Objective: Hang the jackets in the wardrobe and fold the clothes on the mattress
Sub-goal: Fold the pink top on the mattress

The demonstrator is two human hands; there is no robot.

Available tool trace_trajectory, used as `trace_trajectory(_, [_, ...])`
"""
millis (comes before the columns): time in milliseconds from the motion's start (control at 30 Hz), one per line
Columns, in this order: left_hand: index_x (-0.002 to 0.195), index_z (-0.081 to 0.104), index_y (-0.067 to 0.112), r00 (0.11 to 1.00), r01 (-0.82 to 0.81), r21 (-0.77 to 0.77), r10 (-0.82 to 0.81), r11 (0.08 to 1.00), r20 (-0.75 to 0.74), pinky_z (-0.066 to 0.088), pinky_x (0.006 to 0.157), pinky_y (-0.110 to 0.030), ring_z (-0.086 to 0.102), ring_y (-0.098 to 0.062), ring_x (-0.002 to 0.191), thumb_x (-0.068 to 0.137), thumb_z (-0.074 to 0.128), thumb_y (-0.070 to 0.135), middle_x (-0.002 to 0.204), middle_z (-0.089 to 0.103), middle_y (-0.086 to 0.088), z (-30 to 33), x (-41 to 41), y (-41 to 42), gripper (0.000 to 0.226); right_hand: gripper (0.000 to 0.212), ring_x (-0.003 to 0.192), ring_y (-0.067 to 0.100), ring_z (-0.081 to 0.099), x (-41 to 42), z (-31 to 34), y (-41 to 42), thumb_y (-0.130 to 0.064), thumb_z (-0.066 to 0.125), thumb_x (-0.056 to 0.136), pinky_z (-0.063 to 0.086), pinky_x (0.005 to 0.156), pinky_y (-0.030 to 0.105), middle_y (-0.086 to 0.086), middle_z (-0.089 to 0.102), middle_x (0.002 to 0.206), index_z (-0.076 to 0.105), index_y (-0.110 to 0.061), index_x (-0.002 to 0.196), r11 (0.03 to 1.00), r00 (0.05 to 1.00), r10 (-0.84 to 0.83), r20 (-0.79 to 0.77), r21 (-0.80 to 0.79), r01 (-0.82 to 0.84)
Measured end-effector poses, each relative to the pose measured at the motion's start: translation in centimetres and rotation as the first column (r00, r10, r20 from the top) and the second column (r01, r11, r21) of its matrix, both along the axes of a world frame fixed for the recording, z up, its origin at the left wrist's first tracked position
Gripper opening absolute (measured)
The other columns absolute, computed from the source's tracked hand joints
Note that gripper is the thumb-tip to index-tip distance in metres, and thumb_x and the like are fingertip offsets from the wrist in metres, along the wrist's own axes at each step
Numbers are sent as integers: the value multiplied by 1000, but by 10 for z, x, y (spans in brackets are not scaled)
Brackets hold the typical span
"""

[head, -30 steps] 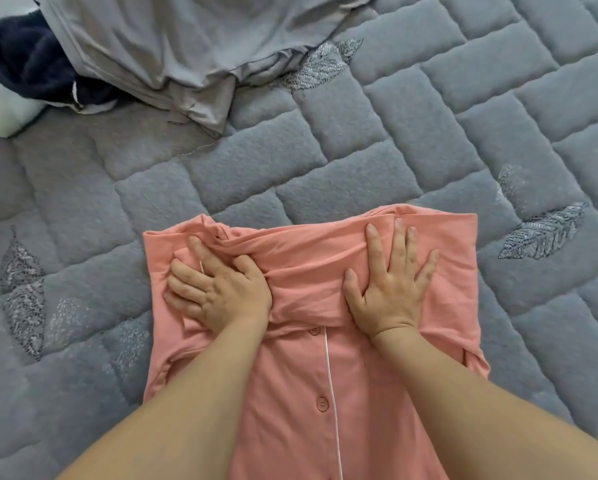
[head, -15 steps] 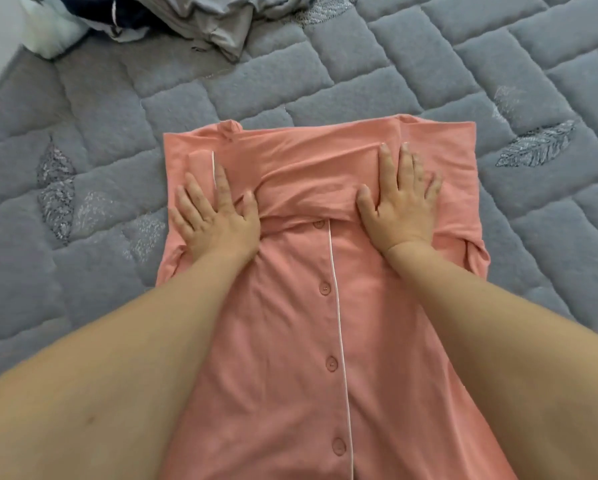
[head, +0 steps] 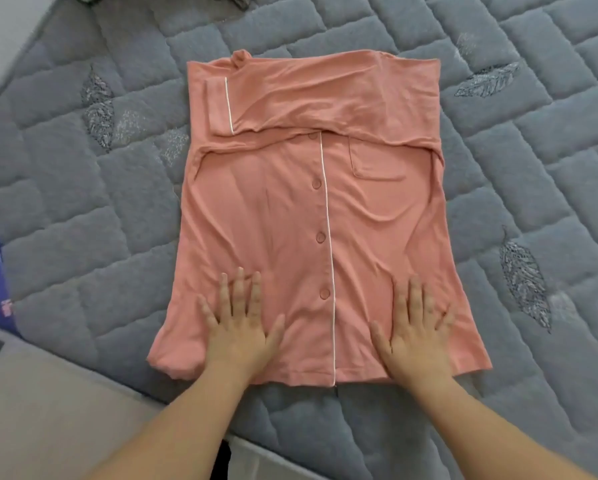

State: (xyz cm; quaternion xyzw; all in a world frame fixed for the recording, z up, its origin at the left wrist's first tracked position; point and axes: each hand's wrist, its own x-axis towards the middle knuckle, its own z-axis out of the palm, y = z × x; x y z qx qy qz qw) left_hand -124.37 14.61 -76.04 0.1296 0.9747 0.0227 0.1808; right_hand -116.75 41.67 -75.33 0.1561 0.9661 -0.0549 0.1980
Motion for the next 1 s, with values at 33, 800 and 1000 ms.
trace_trajectory(33, [158,16,18,990,143,10,-143,990,-4,1,112,-75,10,-36,151,83,35,68,164,13,-14,4,15,-6,92,84,149,36,9,16,3,-1,-62,29,87,7,115,67,16,9,163,16,-16,156,996,996,91,5,-23,-91])
trace_trajectory(800, [108,63,20,947,309,-365,-247,878,207,44,70,-32,66,-24,99,87,57,18,108,68,-1,109,-161,18,22,37,121,30,56,-161,97,40,-10,47,93,49,95,45,6,57,134,60,-16,128,983,839,7,544,148,-104])
trace_trajectory(1000, [123,65,16,997,73,-456,-59,887,45,49,90,-37,62,-28,117,93,48,11,126,65,-6,135,-286,15,35,39,119,32,58,-268,128,67,-8,45,92,51,94,47,8,58,132,62,-13,127,969,918,-80,389,247,-20])
